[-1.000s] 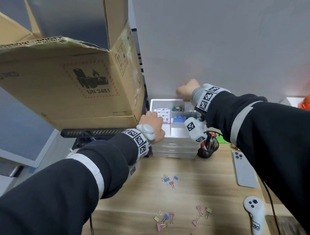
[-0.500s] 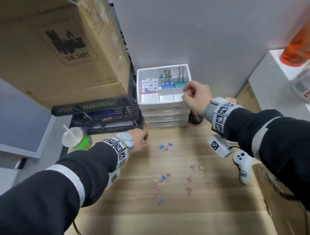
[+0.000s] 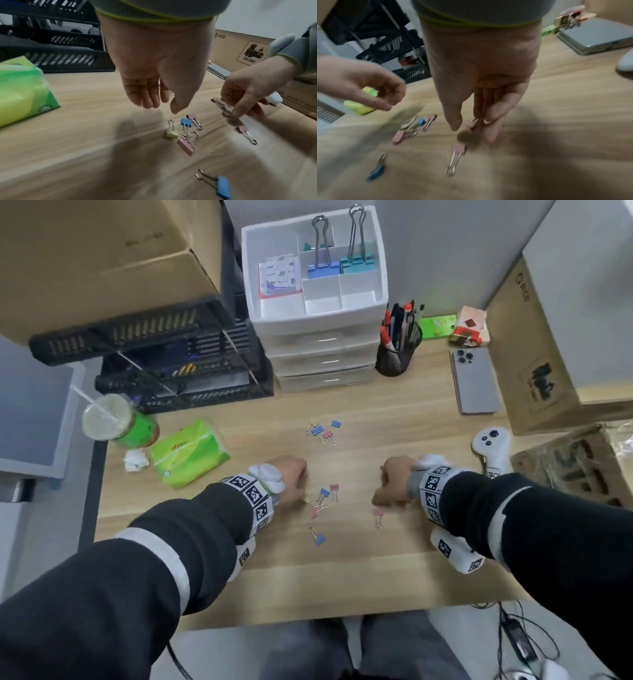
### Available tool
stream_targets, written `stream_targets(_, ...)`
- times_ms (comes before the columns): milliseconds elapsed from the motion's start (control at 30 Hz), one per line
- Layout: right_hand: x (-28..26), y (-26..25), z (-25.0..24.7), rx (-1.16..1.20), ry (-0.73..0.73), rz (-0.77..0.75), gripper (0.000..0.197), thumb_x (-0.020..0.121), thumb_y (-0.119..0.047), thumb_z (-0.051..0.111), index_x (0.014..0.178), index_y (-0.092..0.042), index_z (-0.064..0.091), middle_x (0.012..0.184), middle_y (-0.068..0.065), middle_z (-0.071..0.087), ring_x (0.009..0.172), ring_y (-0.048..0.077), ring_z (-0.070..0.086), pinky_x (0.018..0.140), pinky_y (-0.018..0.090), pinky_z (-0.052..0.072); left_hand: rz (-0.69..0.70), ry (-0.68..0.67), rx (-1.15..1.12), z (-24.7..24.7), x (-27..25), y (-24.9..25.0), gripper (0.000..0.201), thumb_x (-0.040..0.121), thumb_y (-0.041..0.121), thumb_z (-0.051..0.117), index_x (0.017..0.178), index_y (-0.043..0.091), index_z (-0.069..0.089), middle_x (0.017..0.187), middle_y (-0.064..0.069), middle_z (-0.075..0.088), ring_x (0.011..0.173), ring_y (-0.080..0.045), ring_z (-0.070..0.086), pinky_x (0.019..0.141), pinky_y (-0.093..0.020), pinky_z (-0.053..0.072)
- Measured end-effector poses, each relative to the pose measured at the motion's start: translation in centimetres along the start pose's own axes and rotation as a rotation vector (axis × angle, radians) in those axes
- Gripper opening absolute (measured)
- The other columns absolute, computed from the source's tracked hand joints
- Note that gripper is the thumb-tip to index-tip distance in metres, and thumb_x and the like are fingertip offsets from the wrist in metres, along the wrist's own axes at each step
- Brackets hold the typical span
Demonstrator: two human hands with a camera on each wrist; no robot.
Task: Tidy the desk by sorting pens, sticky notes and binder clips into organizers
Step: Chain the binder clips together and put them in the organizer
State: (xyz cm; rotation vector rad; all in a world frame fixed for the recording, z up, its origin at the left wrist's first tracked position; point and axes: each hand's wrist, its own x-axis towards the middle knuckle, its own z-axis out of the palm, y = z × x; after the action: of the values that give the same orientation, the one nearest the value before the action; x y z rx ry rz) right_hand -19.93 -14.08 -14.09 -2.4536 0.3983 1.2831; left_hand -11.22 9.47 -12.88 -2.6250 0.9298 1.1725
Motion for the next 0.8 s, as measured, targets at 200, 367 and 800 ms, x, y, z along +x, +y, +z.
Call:
stream_targets(200,0.0,-1.4,3.1,-0.046,0.056,0.046,0.039,0.057,-0.047,0.071,0.078,-0.014,0.075,0.059,-0.007,0.067,0.063,0.016,0.072,0.067,0.030,0.060,0.061,-0.198,0.218,0.7,0.2,2.9,0.016,0.089,0.021,0.064,0.103,0.013,0.066,0.095,-0.001,0.058,0.079,-0.022,0.050,0.063,-0.026,0.043)
stream_targets(367,-0.3,-1.9,3.1,-0.093,0.054,0.085,0.024,0.062,-0.023,0.078,0.084,-0.013,0.076,0.067,-0.004,0.071,0.059,0.015,0.068,0.059,0.024,0.054,0.118,-0.215,0.274,0.4,-0.1,4.2,0.019,0.087,0.013,0.055,0.103,0.023,0.055,0.093,0.002,0.059,0.076,-0.023,0.052,0.053,-0.023,0.038)
stream_targets(800,1.5,2.1,2.7,-0.001,0.234,-0.321,0.013,0.085,-0.014,0.061,0.090,-0.026,0.059,0.097,-0.009,0.050,0.082,0.020,0.060,0.072,0.031,0.047,0.089,-0.139,0.188,3.2,0.8,4.8,0.071,0.088,0.018,0.062,0.152,0.023,0.031,0.116,-0.006,0.065,0.101,-0.028,0.066,0.070,-0.032,0.051)
